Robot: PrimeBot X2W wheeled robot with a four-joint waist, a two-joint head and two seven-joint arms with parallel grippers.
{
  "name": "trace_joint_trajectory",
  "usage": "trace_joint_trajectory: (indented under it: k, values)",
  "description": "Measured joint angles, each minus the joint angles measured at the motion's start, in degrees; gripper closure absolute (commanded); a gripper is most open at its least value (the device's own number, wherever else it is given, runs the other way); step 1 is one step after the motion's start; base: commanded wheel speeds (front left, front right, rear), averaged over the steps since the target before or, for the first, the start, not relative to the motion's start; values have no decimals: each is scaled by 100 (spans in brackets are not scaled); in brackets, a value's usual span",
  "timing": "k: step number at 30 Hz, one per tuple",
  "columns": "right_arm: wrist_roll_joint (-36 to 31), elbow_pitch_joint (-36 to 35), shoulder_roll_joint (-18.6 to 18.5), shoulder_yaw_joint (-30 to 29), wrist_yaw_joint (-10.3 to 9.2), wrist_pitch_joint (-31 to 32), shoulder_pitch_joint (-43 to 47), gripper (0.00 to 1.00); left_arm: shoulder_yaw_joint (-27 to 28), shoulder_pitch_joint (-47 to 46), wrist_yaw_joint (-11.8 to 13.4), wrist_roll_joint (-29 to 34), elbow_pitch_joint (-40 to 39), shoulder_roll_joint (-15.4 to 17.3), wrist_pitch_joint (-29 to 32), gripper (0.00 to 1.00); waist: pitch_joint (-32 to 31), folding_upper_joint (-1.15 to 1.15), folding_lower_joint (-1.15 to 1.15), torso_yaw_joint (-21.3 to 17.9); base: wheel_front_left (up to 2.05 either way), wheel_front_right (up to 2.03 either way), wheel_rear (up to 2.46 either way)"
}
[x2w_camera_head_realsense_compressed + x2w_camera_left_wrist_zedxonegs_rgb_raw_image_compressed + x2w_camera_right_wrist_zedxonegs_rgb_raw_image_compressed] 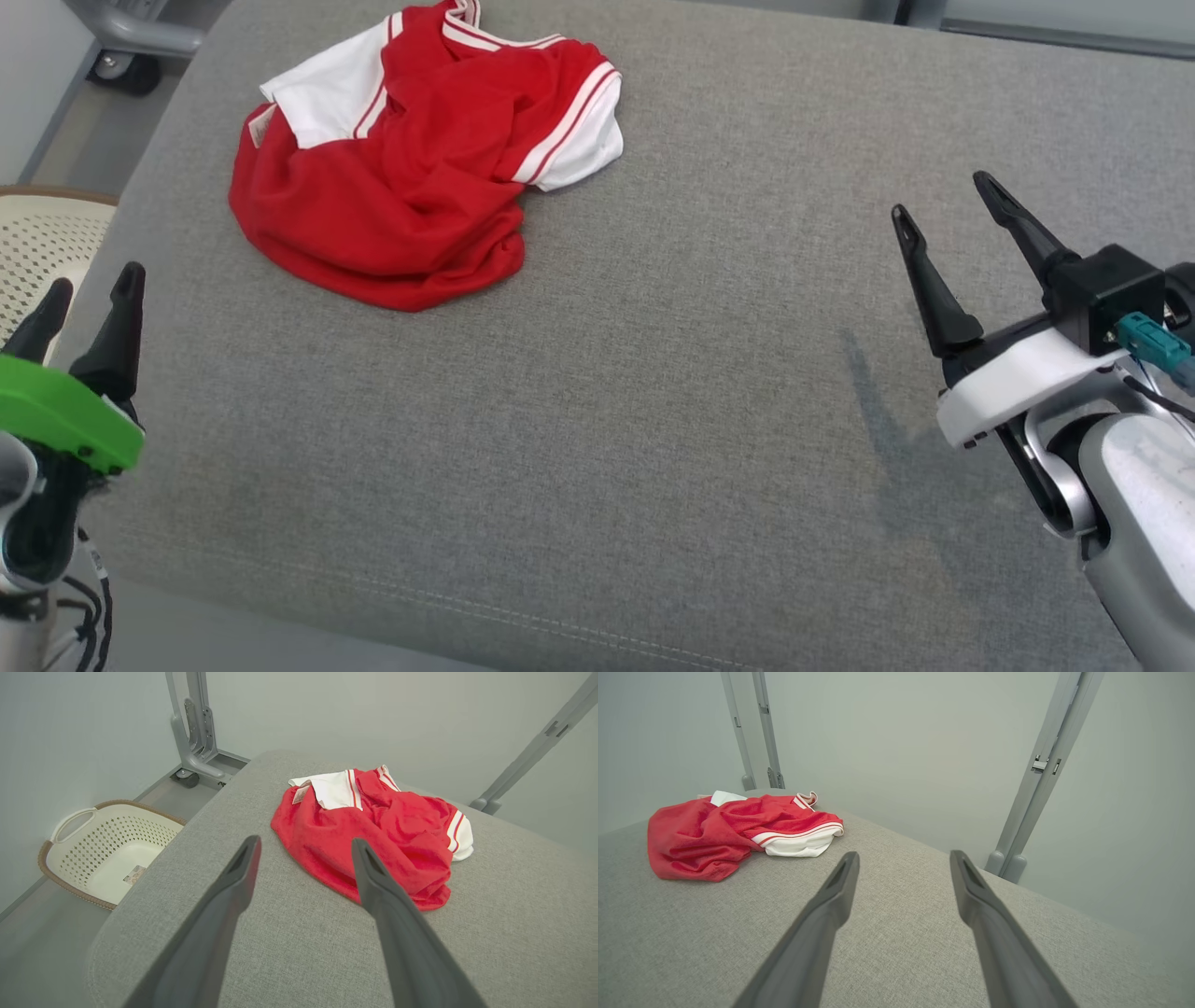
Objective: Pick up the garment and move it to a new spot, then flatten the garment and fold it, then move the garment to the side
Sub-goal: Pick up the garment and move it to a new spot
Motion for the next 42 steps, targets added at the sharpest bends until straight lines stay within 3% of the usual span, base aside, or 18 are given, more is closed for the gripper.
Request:
trace_joint_trajectory:
  k: [5,13,29,42]
  values:
    - [-27,-210,3,121,101,212,-341,0,36,-895,13,-442,455,45,879,0,389,0,0,-120,0,0,0]
    - [-140,-606,-1,245,211,508,-868,0,572,-1890,69,-1023,1162,62,1574,0,1083,0,1,-437,0,0,0]
    - [-370,-1114,-124,-10,219,657,-1676,0,882,-2838,91,-1106,1630,77,1770,0,2302,0,1,-981,0,0,0]
    - [-522,-1346,-337,-287,201,721,-2124,0,1092,-3614,99,-1343,2053,-268,1619,0,3362,0,1,-1165,0,0,0]
